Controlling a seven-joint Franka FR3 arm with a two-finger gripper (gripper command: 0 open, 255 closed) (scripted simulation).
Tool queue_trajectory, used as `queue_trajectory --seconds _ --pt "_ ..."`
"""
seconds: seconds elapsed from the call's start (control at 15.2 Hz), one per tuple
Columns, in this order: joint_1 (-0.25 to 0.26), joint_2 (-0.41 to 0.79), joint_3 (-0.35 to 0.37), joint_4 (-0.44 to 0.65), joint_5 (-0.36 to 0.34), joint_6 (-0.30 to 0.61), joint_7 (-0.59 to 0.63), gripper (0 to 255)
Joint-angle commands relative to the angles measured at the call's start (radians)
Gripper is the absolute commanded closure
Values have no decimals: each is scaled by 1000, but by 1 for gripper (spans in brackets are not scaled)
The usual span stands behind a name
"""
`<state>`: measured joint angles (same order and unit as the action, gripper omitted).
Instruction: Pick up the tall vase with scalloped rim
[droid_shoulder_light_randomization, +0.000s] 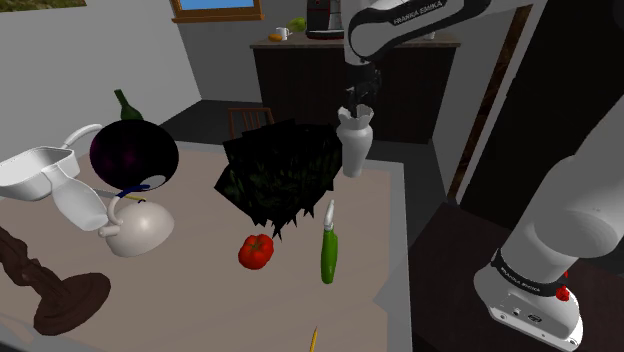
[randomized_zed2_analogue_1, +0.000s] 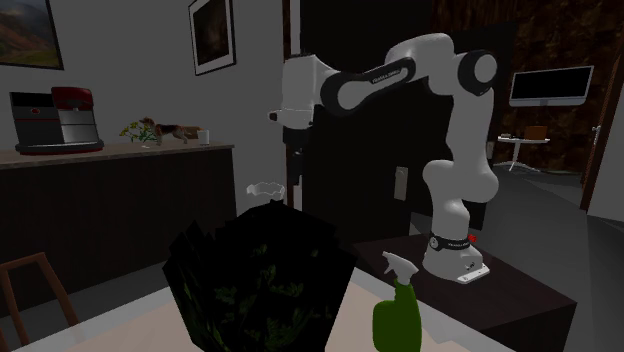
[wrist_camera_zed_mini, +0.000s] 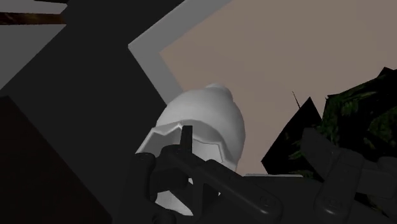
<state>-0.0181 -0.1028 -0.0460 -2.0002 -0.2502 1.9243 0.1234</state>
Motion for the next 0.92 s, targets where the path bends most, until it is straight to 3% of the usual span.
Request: queue_trajectory --seconds 0.0,0.33,0.86 --pt "-5 78 -4 51 -17 28 4 0" --pt "-11 266 -11 221 -49 47 10 0" --pt "-13 292 -14 154 -61 138 36 0"
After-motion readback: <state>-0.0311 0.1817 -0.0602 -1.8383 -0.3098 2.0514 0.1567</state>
